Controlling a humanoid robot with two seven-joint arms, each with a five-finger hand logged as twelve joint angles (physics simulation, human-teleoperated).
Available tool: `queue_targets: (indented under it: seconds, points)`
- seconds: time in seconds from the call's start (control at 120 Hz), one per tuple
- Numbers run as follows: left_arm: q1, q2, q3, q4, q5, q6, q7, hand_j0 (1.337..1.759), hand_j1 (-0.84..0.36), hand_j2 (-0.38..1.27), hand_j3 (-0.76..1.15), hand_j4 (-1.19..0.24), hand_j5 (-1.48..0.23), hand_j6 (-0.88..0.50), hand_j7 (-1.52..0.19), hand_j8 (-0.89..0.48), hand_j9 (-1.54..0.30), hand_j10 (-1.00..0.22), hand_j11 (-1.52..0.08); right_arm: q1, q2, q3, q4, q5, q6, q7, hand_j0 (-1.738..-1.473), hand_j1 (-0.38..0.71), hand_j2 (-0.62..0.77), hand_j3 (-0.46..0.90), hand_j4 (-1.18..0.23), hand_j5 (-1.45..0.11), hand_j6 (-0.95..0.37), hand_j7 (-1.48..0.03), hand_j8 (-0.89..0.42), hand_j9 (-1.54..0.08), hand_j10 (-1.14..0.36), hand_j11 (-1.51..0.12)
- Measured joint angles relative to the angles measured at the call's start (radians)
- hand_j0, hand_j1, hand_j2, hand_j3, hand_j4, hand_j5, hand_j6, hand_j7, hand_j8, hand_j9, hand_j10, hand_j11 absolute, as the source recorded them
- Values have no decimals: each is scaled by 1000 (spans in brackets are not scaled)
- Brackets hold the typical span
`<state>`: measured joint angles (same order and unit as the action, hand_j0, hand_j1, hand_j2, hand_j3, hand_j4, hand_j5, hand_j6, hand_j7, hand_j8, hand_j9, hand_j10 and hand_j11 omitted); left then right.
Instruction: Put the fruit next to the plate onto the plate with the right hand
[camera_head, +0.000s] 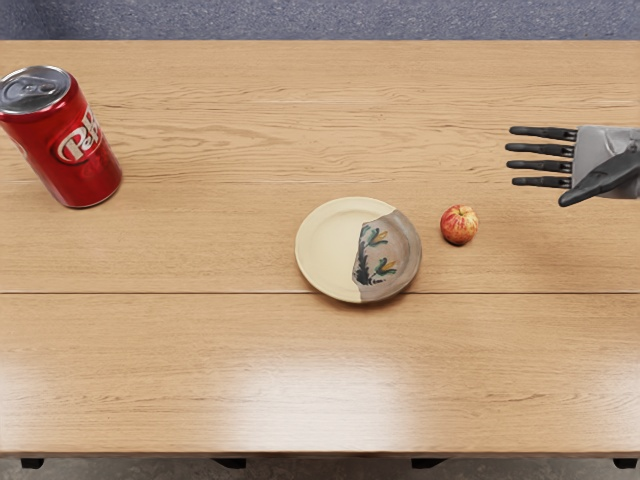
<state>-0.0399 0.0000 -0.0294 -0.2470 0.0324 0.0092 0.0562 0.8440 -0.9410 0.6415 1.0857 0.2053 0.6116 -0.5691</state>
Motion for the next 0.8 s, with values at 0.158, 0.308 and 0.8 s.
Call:
queue_targets:
  seconds: [0.158, 0.308, 0.8]
  points:
    - [0, 0, 0, 0, 0, 0, 0, 1658, 349, 0, 0, 0, 0, 0, 0, 0, 0, 0, 0, 3, -2, 0, 2, 0, 0, 3, -1658, -327, -4, 0, -15, -23, -14, -24, -15, -23, -16, -23]
    - [0, 0, 0, 0, 0, 0, 0, 1658, 349, 0, 0, 0, 0, 0, 0, 0, 0, 0, 0, 57, -49, 1, 265, -168, -17, 3, -1658, -320, -5, 0, -22, -32, -22, -32, -22, -32, -23, -32]
    - [0, 0, 0, 0, 0, 0, 0, 1658, 349, 0, 0, 0, 0, 0, 0, 0, 0, 0, 0, 225, 54, -157, 491, -772, -540, -24, -1658, -315, -5, 0, -31, -39, -32, -38, -32, -38, -31, -38]
